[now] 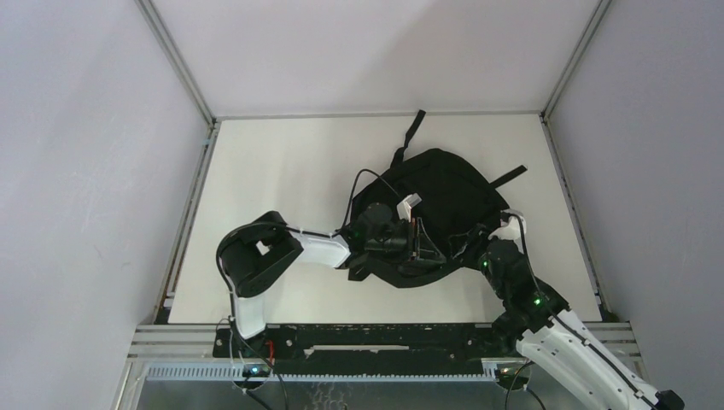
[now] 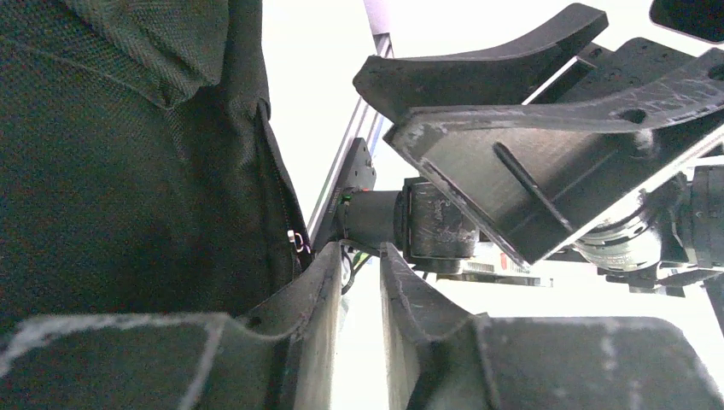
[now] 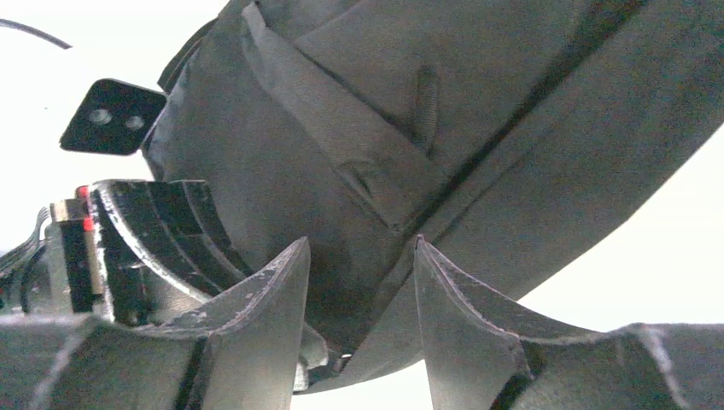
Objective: Pack the student bag
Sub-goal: Adjust the student bag at the center of the board.
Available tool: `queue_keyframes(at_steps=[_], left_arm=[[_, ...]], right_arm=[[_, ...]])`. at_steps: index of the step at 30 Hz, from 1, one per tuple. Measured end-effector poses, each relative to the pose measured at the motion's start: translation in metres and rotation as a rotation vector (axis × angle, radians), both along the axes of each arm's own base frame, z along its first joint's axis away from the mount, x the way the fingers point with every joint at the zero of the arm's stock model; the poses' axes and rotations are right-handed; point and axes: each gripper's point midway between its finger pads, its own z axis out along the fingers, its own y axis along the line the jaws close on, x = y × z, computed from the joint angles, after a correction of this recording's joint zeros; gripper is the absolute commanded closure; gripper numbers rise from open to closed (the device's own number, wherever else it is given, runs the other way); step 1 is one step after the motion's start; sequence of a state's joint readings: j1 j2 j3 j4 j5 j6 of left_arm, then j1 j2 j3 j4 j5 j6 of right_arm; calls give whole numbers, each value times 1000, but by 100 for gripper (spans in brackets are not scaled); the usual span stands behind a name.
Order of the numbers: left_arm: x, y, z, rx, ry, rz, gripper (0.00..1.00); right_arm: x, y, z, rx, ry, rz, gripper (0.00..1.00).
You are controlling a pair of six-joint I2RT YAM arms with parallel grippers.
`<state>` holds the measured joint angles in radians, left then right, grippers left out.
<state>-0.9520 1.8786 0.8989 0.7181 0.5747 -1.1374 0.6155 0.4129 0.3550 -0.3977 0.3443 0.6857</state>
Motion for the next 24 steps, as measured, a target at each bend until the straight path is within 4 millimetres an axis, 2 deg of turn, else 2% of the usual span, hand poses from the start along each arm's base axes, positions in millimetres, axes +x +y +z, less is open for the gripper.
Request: queue_keyframes(at_steps=[8,12,18,24], left_arm=[[-1,4,-4,31,-11,-3,66],[-5,17,2,79,-56,3,65],[-10,37,22,109,-156,17,63],[-9,52,10,192,-201,33,61]], right_arm=[[-10,-10,-19,-15,83,-41,45],[-14,-12,-24,-14,107,-42,56],[-18,6,-24,21,129,47,61],[-16,25,-27,25,148,130,53]])
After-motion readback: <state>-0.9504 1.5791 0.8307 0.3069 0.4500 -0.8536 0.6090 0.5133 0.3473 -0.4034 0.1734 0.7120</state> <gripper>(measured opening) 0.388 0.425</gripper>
